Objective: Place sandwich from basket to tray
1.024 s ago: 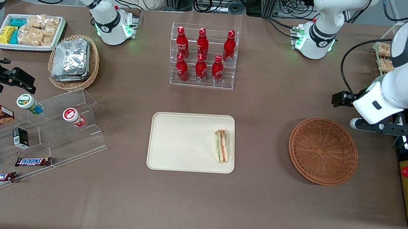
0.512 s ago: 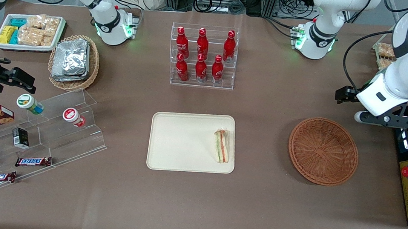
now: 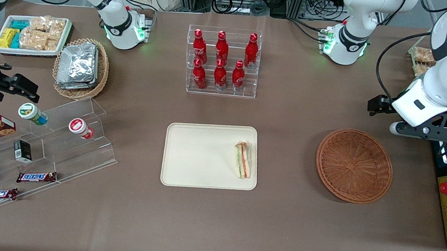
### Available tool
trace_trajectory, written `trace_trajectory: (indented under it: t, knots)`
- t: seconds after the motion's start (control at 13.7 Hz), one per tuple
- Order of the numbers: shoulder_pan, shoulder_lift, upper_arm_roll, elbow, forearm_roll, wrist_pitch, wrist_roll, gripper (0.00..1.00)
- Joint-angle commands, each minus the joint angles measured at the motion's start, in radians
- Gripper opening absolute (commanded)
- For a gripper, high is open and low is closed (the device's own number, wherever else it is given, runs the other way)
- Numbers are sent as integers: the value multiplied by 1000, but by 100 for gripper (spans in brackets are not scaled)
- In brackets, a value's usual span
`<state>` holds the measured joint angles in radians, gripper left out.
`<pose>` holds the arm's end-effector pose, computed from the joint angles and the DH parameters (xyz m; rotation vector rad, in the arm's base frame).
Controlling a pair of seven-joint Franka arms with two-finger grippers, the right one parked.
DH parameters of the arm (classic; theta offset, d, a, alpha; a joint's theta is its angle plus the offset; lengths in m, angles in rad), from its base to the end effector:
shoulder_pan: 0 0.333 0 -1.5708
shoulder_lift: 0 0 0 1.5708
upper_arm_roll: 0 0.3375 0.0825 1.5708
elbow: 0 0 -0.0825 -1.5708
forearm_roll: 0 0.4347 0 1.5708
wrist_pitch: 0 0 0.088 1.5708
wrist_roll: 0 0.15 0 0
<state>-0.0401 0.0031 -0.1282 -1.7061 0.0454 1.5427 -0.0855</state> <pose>0.5803 -0.0915 0.5296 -3.0634 0.1308 0.2450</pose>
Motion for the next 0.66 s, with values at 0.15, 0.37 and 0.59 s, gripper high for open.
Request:
trace_trajectory:
  t: [0.15, 0.37, 0.59]
  knots:
    - [-14, 8, 15, 14, 13, 2, 7, 100]
    - [-11, 8, 15, 14, 8, 5, 7, 100]
    - [-7, 6, 16, 13, 5, 11, 9, 100]
